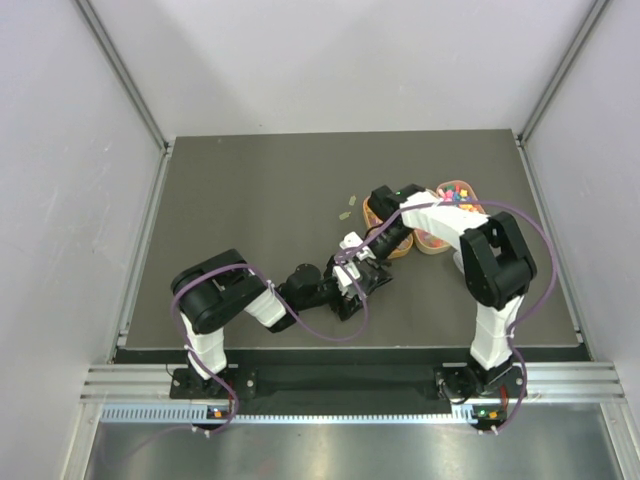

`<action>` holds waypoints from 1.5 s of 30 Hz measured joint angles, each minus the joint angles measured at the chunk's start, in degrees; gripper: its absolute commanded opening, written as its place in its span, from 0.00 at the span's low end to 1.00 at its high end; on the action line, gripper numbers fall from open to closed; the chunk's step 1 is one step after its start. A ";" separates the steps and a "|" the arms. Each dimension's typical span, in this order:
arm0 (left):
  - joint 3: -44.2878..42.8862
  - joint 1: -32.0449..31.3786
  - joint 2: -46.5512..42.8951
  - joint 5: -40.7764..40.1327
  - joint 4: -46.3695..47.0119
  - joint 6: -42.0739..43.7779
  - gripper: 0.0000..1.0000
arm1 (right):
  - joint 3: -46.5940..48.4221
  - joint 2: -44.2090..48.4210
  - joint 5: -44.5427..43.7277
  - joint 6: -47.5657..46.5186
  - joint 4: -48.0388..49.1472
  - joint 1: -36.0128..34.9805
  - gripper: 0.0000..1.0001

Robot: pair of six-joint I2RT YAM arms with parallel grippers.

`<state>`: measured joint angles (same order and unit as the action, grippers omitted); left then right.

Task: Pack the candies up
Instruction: Screw the bottle lid onto the packing bottle.

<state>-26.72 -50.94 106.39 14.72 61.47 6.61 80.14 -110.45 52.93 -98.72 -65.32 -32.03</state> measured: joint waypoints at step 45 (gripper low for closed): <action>0.00 2.80 -0.76 6.10 -2.03 1.11 0.81 | -19.69 14.47 -7.91 45.35 36.59 -4.87 0.58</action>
<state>-26.72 -48.14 105.62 20.82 59.44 7.73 60.45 -95.98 45.01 -53.36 -28.73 -36.91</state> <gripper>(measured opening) 0.895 0.756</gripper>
